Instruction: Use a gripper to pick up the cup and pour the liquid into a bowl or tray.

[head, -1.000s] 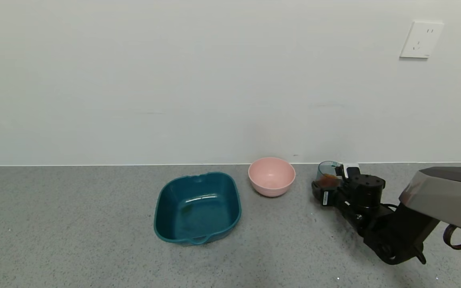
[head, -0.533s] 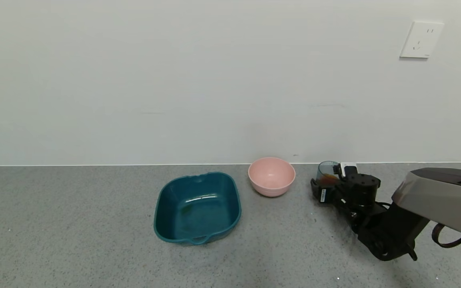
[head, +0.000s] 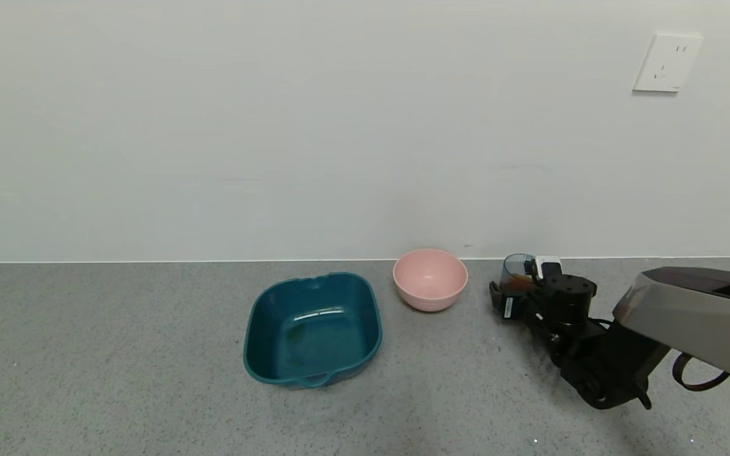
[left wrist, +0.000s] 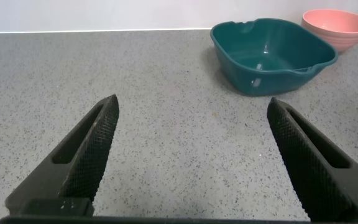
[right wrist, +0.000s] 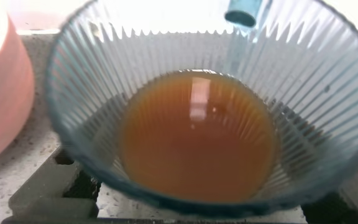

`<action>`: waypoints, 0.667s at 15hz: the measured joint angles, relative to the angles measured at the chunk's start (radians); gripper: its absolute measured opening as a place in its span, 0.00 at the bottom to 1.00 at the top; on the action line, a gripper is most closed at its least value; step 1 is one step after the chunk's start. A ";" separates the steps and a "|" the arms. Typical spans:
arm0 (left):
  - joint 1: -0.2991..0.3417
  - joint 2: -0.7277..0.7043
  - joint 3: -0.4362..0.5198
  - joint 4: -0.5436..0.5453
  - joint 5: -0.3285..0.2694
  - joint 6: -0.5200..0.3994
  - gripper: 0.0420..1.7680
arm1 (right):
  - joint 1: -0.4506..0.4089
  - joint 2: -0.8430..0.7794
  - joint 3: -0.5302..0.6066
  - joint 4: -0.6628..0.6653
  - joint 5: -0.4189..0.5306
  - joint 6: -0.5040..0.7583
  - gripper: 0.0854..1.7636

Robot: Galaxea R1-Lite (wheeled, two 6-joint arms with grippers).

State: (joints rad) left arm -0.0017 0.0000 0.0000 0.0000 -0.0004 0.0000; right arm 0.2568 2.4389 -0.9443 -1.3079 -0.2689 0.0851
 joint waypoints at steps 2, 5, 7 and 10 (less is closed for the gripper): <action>0.000 0.000 0.000 0.000 0.000 0.000 0.97 | -0.001 0.006 -0.002 -0.001 0.000 0.000 0.97; 0.000 0.000 0.000 0.000 0.000 0.000 0.97 | -0.001 0.009 -0.002 -0.002 0.001 0.000 0.86; 0.000 0.000 0.000 0.000 0.000 0.000 0.97 | -0.001 0.010 -0.002 -0.002 0.000 0.000 0.77; 0.000 0.000 0.000 0.000 0.000 0.000 0.97 | -0.001 0.010 -0.001 -0.002 0.001 0.000 0.76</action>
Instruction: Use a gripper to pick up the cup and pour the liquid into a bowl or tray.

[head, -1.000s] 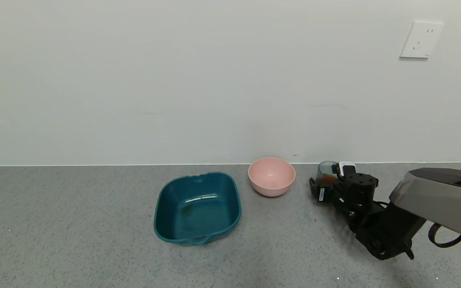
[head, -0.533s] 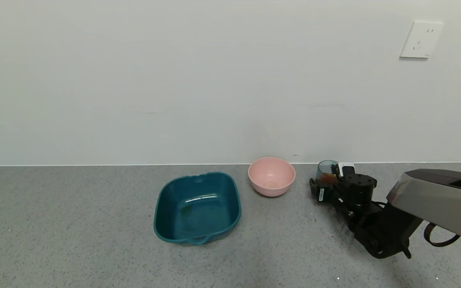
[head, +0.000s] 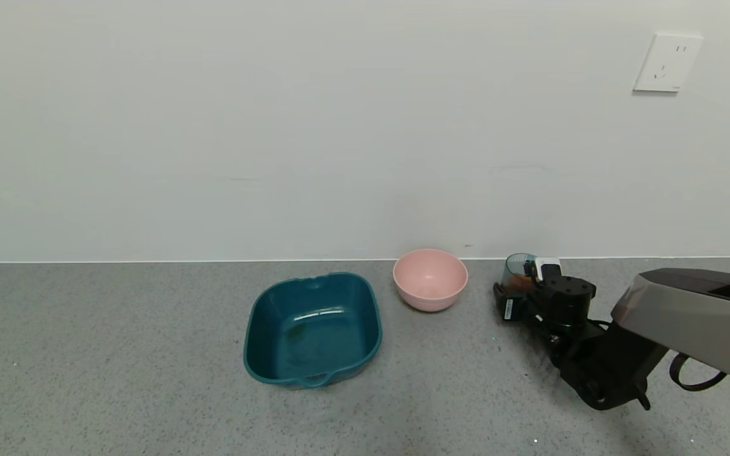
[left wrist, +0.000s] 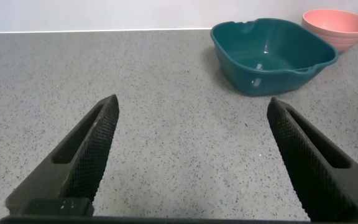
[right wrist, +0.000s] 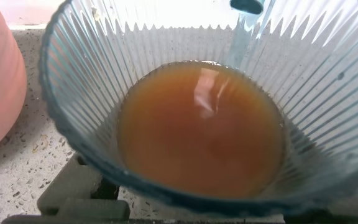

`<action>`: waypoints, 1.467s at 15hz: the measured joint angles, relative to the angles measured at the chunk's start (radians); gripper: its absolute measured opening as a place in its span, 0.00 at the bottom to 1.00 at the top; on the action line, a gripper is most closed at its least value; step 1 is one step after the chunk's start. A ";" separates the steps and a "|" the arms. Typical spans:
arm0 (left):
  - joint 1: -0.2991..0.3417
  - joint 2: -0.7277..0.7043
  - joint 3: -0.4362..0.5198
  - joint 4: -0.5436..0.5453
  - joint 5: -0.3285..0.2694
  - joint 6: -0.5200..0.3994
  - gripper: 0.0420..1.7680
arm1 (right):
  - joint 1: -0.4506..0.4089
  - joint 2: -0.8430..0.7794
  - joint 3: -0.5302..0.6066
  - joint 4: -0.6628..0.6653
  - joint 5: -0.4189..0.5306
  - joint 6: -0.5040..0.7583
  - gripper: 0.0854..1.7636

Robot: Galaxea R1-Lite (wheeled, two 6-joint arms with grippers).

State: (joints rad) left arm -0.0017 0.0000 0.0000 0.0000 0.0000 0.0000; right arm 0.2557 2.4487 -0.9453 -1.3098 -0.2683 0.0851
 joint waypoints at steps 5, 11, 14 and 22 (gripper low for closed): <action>0.000 0.000 0.000 0.000 0.000 0.000 0.97 | 0.000 -0.001 0.003 0.000 0.001 0.000 0.76; 0.000 0.000 0.000 0.000 0.000 0.000 0.97 | -0.001 -0.036 0.010 0.036 0.012 -0.002 0.76; 0.000 0.000 0.000 0.000 0.000 0.000 0.97 | -0.006 -0.085 0.008 0.113 0.040 -0.003 0.76; 0.000 0.000 0.000 0.000 0.000 0.000 0.97 | -0.004 -0.240 -0.056 0.332 0.084 -0.175 0.76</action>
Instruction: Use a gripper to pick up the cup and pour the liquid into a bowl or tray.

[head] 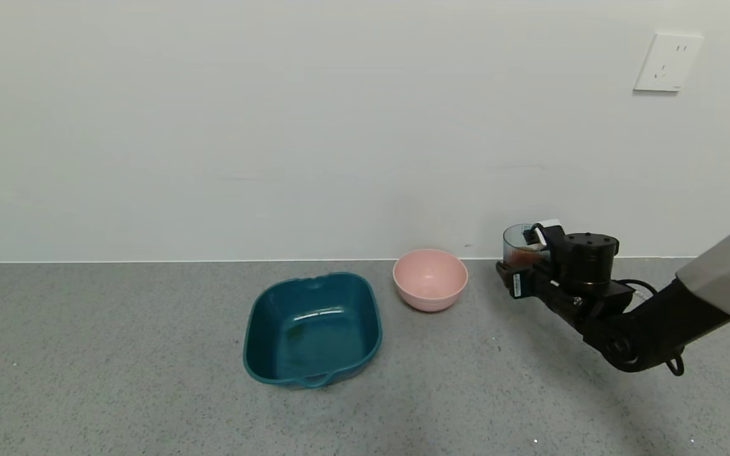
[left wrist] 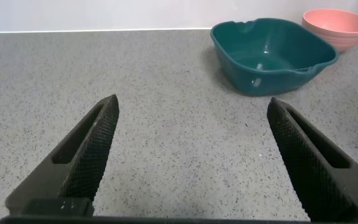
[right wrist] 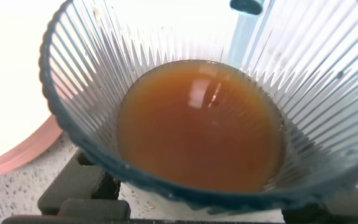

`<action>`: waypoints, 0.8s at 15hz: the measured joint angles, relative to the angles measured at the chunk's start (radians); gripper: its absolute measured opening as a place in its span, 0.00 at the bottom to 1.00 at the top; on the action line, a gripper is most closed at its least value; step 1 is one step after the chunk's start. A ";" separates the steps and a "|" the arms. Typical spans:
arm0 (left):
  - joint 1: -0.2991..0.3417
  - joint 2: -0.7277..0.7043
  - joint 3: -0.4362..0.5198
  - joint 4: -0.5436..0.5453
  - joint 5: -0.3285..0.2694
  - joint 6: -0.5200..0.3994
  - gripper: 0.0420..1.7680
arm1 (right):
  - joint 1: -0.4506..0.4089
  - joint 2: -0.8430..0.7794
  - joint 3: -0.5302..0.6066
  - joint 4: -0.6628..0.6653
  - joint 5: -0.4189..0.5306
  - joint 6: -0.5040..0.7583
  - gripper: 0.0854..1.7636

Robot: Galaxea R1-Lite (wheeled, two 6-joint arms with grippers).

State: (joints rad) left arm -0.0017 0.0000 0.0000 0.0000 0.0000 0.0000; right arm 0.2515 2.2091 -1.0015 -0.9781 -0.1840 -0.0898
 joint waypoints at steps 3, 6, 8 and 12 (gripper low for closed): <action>0.000 0.000 0.000 0.000 0.000 0.000 0.97 | 0.002 -0.037 -0.026 0.059 0.017 -0.072 0.76; 0.000 0.000 0.000 0.000 0.000 0.000 0.97 | 0.002 -0.060 -0.037 0.091 0.030 -0.153 0.76; 0.000 0.000 0.000 0.000 0.000 0.000 0.97 | 0.001 -0.066 -0.040 0.097 0.037 -0.213 0.76; 0.000 0.000 0.000 0.000 0.000 0.000 0.97 | -0.004 -0.066 -0.075 0.140 0.063 -0.286 0.76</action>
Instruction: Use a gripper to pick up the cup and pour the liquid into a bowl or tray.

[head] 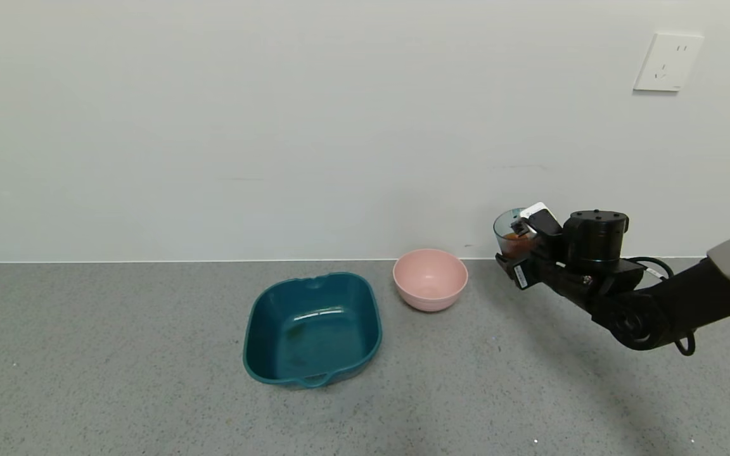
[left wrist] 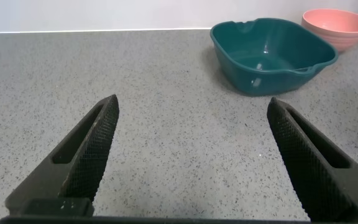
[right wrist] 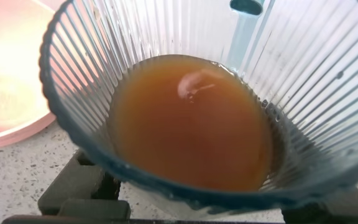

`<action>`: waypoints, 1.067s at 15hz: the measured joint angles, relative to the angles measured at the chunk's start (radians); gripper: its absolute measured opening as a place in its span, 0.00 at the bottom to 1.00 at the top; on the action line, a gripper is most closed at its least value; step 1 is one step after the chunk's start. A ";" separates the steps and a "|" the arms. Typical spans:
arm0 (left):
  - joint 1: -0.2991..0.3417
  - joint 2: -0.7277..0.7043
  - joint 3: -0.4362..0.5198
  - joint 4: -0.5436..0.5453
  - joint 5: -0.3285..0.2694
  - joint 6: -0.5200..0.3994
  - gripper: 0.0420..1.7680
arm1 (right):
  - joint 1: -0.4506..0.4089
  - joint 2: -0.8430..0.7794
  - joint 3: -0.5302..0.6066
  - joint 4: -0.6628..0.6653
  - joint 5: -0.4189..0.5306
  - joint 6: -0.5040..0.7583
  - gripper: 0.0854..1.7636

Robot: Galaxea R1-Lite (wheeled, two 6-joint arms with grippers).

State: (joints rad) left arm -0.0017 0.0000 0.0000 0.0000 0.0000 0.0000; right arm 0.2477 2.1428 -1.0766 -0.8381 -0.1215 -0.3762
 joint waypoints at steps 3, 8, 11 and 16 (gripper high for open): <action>0.000 0.000 0.000 0.000 0.000 0.000 0.97 | 0.008 0.000 -0.034 0.036 0.011 -0.047 0.76; 0.000 0.000 0.000 0.000 0.000 0.000 0.97 | 0.025 0.004 -0.082 0.113 0.010 -0.095 0.76; 0.000 0.000 0.000 0.000 0.000 0.000 0.97 | 0.023 0.022 -0.122 0.117 0.010 -0.146 0.76; 0.000 0.000 0.000 0.000 0.000 0.000 0.97 | 0.024 0.064 -0.214 0.167 0.010 -0.201 0.76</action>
State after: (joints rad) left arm -0.0017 0.0000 0.0000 0.0000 0.0000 0.0000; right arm 0.2721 2.2070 -1.2906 -0.6711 -0.1115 -0.5772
